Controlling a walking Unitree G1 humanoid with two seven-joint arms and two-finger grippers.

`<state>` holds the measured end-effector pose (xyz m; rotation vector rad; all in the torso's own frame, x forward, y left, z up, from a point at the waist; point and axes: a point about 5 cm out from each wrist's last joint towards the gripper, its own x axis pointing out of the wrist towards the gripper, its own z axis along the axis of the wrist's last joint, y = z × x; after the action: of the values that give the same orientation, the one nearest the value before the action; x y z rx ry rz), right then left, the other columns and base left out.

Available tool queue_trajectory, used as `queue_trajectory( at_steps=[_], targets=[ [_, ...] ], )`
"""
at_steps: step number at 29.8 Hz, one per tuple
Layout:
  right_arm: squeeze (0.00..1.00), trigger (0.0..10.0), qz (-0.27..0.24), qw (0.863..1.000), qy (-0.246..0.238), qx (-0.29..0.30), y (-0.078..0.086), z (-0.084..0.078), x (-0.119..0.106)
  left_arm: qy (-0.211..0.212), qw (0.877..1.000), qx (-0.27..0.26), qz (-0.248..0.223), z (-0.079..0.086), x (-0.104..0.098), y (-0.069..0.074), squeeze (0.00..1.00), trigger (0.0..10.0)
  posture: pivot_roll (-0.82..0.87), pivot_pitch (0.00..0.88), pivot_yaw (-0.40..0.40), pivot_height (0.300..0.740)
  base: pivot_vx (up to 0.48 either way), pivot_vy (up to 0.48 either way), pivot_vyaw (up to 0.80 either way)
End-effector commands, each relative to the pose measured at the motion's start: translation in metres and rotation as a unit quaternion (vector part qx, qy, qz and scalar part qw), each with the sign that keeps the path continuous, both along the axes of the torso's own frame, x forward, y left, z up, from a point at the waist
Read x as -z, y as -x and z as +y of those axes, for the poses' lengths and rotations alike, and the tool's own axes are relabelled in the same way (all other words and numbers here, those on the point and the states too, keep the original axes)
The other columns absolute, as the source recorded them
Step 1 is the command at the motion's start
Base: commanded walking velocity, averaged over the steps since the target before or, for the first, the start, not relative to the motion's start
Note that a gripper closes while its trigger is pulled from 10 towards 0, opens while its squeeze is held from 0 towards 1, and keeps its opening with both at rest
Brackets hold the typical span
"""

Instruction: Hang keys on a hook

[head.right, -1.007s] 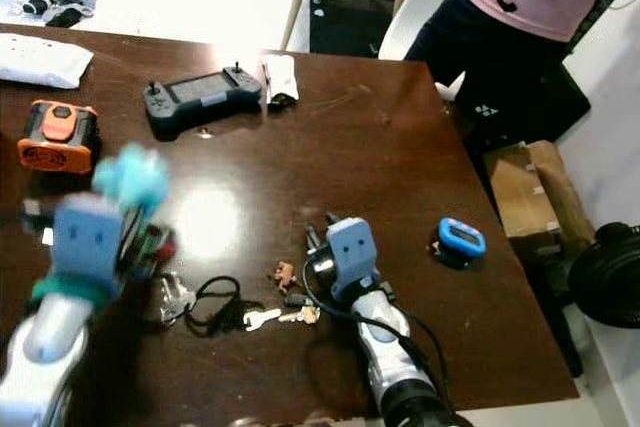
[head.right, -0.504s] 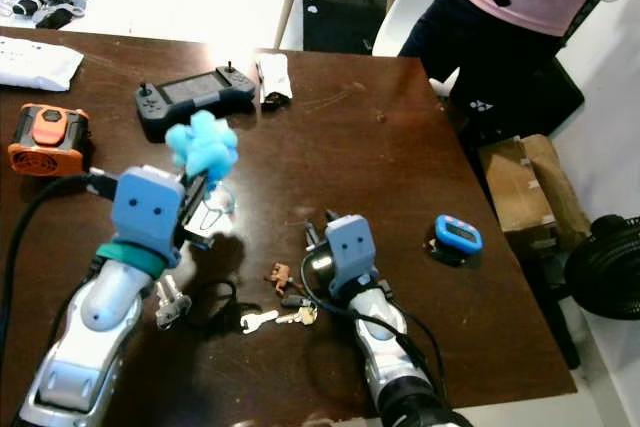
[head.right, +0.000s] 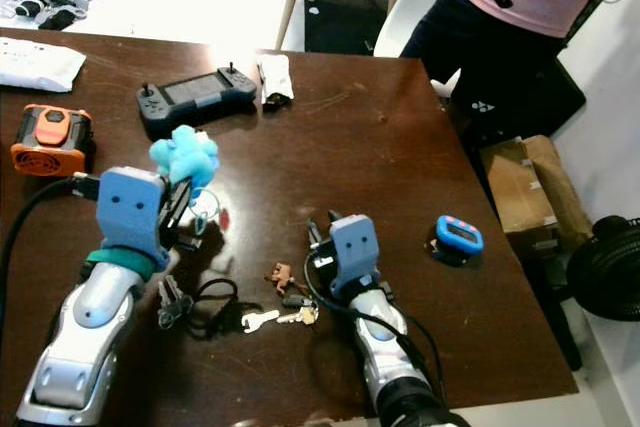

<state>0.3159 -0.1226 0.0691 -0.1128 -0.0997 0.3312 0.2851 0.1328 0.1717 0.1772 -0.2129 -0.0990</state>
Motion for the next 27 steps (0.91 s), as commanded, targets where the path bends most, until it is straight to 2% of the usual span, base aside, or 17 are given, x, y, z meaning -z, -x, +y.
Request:
queue_trajectory(
  at_steps=[1,15,27],
  targets=[
    [0.00,10.0,0.075,0.997,0.012,0.006,0.0145,-0.0050,0.0298,0.003,1.000,0.002,0.013,-0.0012,0.0056,0.0002,0.00,10.0,-0.02,0.082,-0.055,0.740,0.000,0.000,0.00],
    [0.00,10.0,0.079,0.997,0.010,0.007,0.0154,-0.0066,0.0312,0.009,1.000,-0.001,0.020,-0.0016,0.0075,0.0002,0.00,10.0,-0.02,0.087,-0.058,0.740,0.000,0.000,0.00],
    [0.00,10.0,0.081,0.997,0.012,0.005,0.0151,-0.0066,0.0315,0.016,0.999,-0.009,0.028,0.0001,0.0092,-0.0004,0.00,10.0,-0.02,0.087,-0.058,0.740,0.000,0.285,0.00]
  ],
)
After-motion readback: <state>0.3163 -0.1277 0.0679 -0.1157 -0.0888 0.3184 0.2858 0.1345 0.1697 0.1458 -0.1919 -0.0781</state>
